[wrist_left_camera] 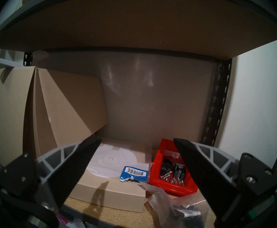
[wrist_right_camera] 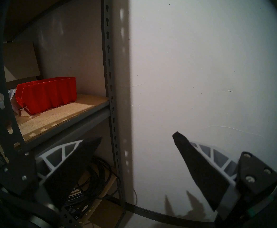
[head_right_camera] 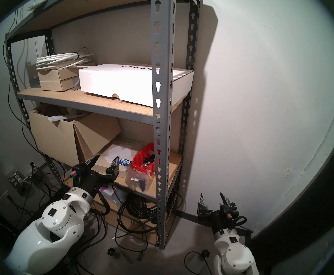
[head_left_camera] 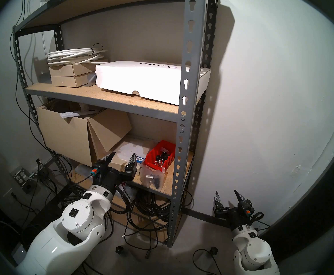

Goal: Organize the rack shelf by putting things into a case

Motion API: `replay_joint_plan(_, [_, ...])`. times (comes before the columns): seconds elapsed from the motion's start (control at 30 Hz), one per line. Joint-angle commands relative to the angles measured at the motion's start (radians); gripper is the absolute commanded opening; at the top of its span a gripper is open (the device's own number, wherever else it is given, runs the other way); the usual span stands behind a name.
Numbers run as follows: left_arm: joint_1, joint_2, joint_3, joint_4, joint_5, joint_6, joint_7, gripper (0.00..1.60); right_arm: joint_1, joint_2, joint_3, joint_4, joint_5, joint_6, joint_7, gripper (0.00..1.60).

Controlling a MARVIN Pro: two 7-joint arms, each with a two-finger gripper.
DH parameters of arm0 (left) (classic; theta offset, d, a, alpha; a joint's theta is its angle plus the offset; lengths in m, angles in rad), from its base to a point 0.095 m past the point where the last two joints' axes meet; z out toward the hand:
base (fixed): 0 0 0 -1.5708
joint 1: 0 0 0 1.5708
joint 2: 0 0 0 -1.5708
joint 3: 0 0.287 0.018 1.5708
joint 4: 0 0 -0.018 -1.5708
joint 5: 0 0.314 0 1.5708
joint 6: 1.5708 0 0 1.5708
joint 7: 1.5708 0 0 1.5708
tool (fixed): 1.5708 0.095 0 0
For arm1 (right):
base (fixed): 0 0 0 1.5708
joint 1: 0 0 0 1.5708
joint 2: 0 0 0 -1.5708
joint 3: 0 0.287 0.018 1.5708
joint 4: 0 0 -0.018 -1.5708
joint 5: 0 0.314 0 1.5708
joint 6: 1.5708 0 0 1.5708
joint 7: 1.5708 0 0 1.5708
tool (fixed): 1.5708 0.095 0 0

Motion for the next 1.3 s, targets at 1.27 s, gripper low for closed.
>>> replay_joint_plan(1.27, [0.371,0.208,-0.378,-0.330,-0.307,0.300,-0.161,1.60,0.002,0.000,0.000,-0.016,0.000,-0.003,0.000,1.60])
